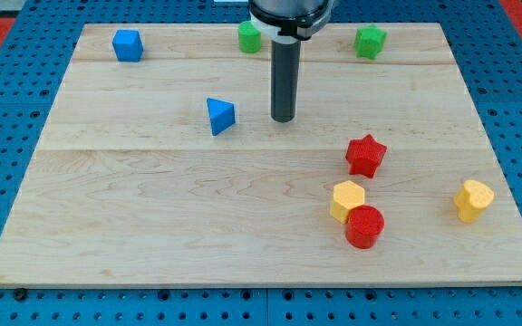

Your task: Move blur triangle vertically below the blue cube

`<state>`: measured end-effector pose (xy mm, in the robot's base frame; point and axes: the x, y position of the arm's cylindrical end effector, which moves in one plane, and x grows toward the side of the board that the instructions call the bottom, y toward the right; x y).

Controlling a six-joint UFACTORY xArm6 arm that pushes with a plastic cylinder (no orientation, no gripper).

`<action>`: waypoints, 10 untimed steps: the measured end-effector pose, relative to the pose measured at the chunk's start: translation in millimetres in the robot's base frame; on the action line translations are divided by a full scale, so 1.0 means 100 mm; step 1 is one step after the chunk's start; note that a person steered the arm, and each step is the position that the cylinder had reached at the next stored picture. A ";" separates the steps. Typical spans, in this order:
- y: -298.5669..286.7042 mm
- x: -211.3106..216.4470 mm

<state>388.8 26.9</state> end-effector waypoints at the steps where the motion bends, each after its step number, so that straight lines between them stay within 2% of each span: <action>1: 0.04 0.00; 4: 0.05 0.00; 7: -1.34 0.01; 9: -2.04 0.13; 10: -2.39 0.35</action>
